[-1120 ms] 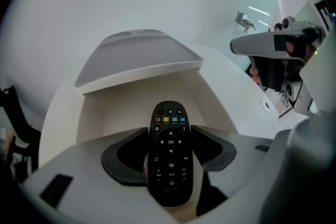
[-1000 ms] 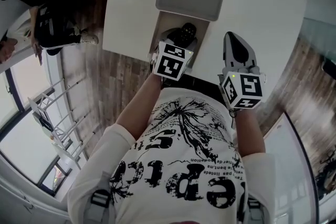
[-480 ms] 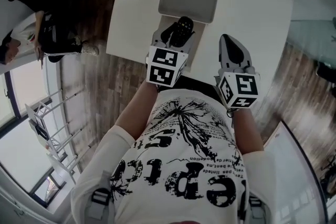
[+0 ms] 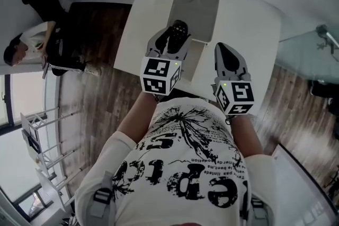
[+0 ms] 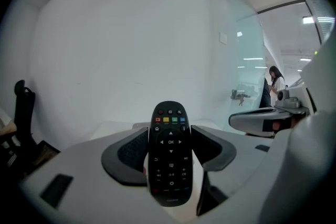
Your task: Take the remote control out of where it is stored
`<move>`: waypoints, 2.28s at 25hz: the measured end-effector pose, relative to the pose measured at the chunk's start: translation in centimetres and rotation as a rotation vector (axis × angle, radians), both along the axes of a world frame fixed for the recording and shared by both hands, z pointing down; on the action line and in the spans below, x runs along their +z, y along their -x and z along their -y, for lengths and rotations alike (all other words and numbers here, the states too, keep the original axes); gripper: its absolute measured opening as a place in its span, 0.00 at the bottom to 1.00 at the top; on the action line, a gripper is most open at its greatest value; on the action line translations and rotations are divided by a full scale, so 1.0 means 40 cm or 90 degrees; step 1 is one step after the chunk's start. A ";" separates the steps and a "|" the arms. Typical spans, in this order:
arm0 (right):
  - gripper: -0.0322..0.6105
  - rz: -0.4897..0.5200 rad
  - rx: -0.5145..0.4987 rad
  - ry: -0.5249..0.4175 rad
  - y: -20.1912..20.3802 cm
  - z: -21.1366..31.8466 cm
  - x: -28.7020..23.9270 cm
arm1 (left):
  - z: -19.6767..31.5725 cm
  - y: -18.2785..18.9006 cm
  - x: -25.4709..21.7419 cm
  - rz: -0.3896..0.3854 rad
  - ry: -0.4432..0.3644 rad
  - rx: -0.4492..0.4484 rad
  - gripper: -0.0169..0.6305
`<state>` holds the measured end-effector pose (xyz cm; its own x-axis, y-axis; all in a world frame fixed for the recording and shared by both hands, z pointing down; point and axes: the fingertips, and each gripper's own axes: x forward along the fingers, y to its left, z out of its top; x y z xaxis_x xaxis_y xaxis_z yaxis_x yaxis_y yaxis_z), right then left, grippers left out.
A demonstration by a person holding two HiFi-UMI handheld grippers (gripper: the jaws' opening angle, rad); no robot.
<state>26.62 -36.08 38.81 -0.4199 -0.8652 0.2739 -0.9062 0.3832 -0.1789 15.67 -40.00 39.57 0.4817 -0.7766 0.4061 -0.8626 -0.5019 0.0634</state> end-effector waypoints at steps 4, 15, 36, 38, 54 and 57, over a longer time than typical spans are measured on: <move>0.04 0.014 0.003 -0.046 0.005 0.000 -0.071 | -0.003 0.004 -0.090 -0.036 -0.066 -0.007 0.44; 0.04 -0.002 0.038 -0.110 0.012 0.023 -0.169 | -0.028 0.016 -0.278 -0.082 -0.249 0.022 0.44; 0.04 -0.013 0.079 -0.160 0.038 0.022 -0.219 | -0.034 0.043 -0.292 -0.092 -0.256 0.029 0.44; 0.04 -0.017 0.079 -0.157 0.038 0.022 -0.217 | -0.034 0.043 -0.290 -0.092 -0.254 0.029 0.44; 0.04 -0.021 0.068 -0.124 0.043 0.028 -0.180 | -0.033 0.038 -0.231 -0.079 -0.212 0.035 0.44; 0.04 -0.017 0.066 -0.121 0.040 0.032 -0.178 | -0.031 0.034 -0.234 -0.079 -0.212 0.034 0.44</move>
<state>25.02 -37.35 31.70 -0.3210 -0.9405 0.1112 -0.9458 0.3124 -0.0884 14.32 -38.75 30.21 0.5547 -0.8291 0.0701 -0.8308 -0.5565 -0.0081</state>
